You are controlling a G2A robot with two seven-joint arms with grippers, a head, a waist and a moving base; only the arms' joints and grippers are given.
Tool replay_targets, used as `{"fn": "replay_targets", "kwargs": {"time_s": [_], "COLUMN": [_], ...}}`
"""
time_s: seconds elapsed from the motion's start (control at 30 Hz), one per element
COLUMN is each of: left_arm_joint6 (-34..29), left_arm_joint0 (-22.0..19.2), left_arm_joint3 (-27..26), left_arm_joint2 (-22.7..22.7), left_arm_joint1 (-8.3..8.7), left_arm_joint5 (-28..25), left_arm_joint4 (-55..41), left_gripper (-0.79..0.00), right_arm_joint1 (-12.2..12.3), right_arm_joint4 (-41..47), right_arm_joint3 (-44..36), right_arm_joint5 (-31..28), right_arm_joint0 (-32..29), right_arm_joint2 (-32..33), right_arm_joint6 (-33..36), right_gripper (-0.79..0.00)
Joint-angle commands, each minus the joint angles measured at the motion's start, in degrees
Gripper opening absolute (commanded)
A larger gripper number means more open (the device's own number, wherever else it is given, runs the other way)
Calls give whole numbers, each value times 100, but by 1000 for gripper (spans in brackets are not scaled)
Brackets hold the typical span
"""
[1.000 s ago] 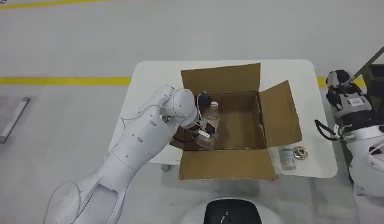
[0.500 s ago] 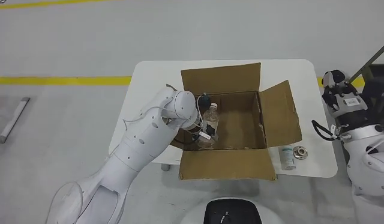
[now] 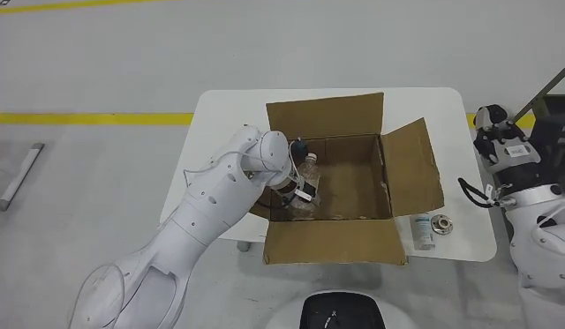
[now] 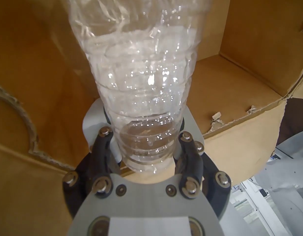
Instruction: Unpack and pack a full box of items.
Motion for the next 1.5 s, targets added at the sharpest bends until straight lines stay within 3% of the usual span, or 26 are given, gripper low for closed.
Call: {"fn": "replay_targets", "kwargs": {"time_s": [0.0,0.27,0.43,0.53,0.63,1.0,1.47], "left_arm_joint6": [-1,7,181,310,272,-66,-130], "left_arm_joint0": [-33,-143,-120,-84,-17,660,1292], "left_arm_joint3": [39,-33,-294,-605,-926,-2503,-2810], "left_arm_joint2": [51,123,-196,-443,-774,-2066,-2748], "left_arm_joint1": [-4,12,114,235,390,1002,1348], "left_arm_joint5": [-1,6,-312,-508,-258,-94,-144], "left_arm_joint4": [-54,-85,-173,-39,83,835,1486], "left_gripper": [0,0,0,0,0,0,0], "right_arm_joint1": [6,34,49,56,63,99,159], "right_arm_joint4": [1,-34,-4,37,93,-68,-1164], "right_arm_joint3": [4,12,6,-3,-24,29,517], "right_arm_joint5": [18,33,75,97,122,166,99], "right_arm_joint0": [7,40,44,34,14,12,-91], "right_arm_joint2": [-9,-67,-83,-103,-134,-392,-803], "right_arm_joint6": [-6,-31,2,32,95,409,406], "right_gripper": [-785,-785,-785,-785,-785,-785,-785]}}
